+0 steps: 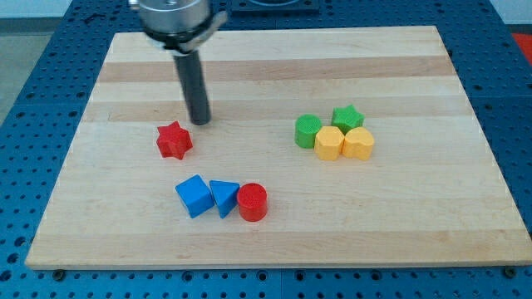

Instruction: Move red star closer to the blue triangle

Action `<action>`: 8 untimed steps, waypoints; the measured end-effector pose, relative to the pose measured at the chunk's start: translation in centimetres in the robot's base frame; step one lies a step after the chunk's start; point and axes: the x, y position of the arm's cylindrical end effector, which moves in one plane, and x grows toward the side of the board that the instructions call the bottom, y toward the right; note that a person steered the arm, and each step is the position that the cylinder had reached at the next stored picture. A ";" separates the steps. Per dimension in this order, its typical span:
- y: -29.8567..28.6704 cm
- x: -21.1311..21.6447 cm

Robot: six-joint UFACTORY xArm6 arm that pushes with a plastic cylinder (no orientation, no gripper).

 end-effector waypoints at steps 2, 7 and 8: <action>-1.7 2.7; -1.8 7.9; -0.9 9.0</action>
